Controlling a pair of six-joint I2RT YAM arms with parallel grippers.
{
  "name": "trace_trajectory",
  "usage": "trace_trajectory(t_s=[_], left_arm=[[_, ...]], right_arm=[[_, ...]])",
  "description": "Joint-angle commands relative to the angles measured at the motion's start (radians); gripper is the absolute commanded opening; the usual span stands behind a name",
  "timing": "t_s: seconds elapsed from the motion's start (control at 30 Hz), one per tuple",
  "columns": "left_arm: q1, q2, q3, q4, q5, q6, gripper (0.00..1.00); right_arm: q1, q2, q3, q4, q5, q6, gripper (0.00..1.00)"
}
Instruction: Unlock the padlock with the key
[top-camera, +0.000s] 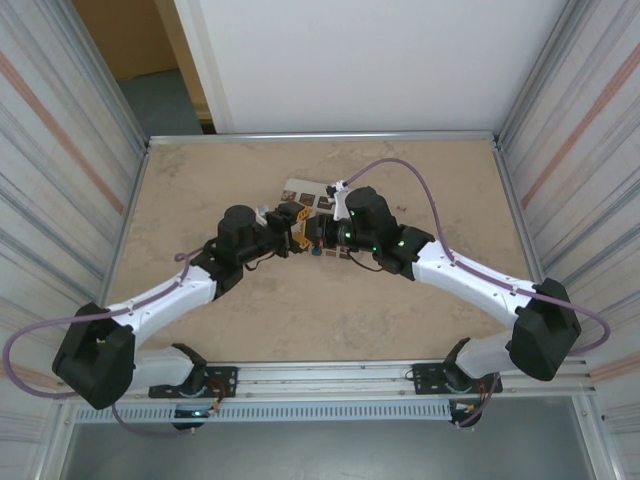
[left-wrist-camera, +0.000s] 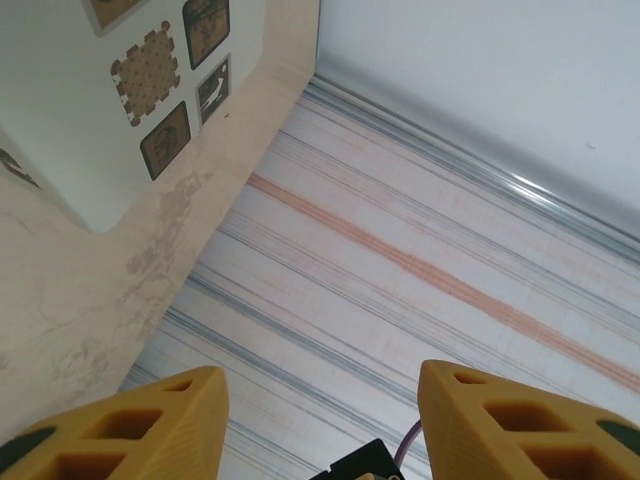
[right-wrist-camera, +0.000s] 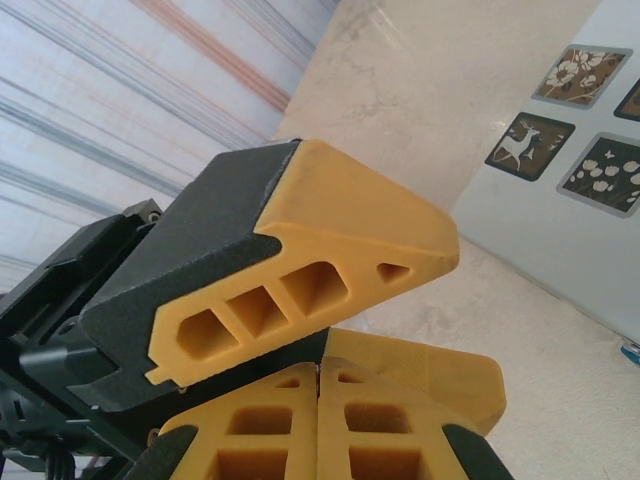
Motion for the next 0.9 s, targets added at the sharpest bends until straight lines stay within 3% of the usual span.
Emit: trace_trajectory(t_s=[0.0, 0.2, 0.87], left_arm=[[-0.004, -0.030, -0.011, 0.015, -0.029, -0.001, 0.46], [-0.005, -0.034, -0.017, 0.008, -0.035, -0.001, 0.34], [-0.005, -0.032, -0.022, -0.010, -0.042, -0.001, 0.11]], right_arm=[[0.006, -0.033, 0.006, -0.009, 0.019, 0.021, 0.00], [0.006, -0.053, -0.003, -0.015, 0.035, 0.021, 0.00], [0.005, -0.091, -0.015, -0.029, 0.071, 0.016, 0.00]])
